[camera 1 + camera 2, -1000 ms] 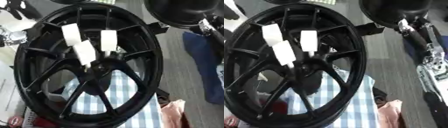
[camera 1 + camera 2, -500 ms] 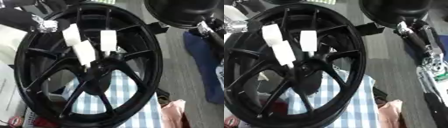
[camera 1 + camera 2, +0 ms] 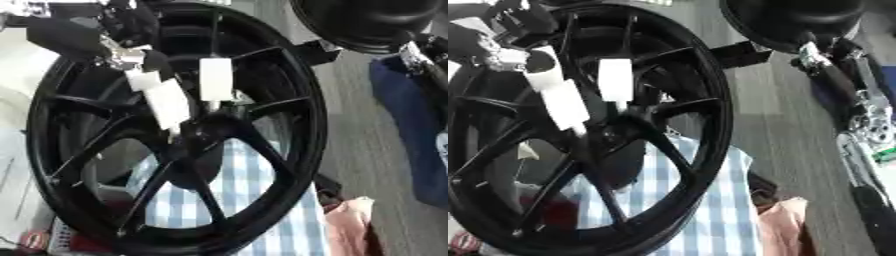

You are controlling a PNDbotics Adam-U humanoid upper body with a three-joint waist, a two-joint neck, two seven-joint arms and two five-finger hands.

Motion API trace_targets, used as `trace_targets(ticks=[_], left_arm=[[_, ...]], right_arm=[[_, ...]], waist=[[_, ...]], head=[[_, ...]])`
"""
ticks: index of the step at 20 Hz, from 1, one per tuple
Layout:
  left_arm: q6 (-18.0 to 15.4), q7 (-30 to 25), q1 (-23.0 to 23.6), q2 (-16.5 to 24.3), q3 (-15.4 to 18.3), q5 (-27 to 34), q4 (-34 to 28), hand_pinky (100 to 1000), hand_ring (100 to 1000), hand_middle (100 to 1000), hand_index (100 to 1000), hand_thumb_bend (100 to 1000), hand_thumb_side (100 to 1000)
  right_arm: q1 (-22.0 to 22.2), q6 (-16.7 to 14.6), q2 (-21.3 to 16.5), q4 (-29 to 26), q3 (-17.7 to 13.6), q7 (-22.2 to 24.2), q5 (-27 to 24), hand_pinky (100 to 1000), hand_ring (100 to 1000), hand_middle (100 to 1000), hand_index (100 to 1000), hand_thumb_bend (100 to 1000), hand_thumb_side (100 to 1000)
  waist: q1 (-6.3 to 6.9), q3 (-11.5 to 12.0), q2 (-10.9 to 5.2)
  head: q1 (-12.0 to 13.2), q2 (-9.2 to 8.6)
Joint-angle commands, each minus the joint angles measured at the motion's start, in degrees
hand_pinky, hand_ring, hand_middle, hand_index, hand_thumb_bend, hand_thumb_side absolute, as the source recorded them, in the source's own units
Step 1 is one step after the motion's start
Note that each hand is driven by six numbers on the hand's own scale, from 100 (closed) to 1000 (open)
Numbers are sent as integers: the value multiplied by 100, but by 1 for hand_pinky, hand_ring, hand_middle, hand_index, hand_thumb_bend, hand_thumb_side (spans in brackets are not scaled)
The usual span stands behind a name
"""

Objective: Pull the pin out of the wheel hub.

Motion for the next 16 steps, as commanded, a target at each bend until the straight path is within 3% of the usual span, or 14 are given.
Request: trace_targets(ticks=[1, 9, 10, 16], left_arm=[[-41, -141, -89, 20, 27, -196, 87, 832, 873, 810, 879, 408, 600], [-146, -551, -71, -17, 4, -434, 184, 811, 808, 787, 861, 370, 589], [-149, -583, -67, -17, -3, -447, 187, 786, 780, 756, 841, 342, 538], [-164, -840, -44, 6, -11, -672, 189, 748, 711, 669, 808, 337, 534]], right_arm=[[-50, -39, -60, -31, -16, -9, -11, 788, 631, 625, 671, 180, 456], [-33, -54, -29, -23, -24, -23, -16, 788, 630, 624, 670, 181, 458], [-32, -55, -23, -20, -26, -26, -18, 788, 630, 624, 670, 183, 458], [-17, -74, -20, -7, -36, -51, -35, 788, 629, 623, 669, 182, 459]], waist=[[5, -14, -81], [-9, -24, -40], [-10, -23, -34], [-14, -21, -24]], head=[[52, -30], [96, -44], [97, -50], [116, -51]])
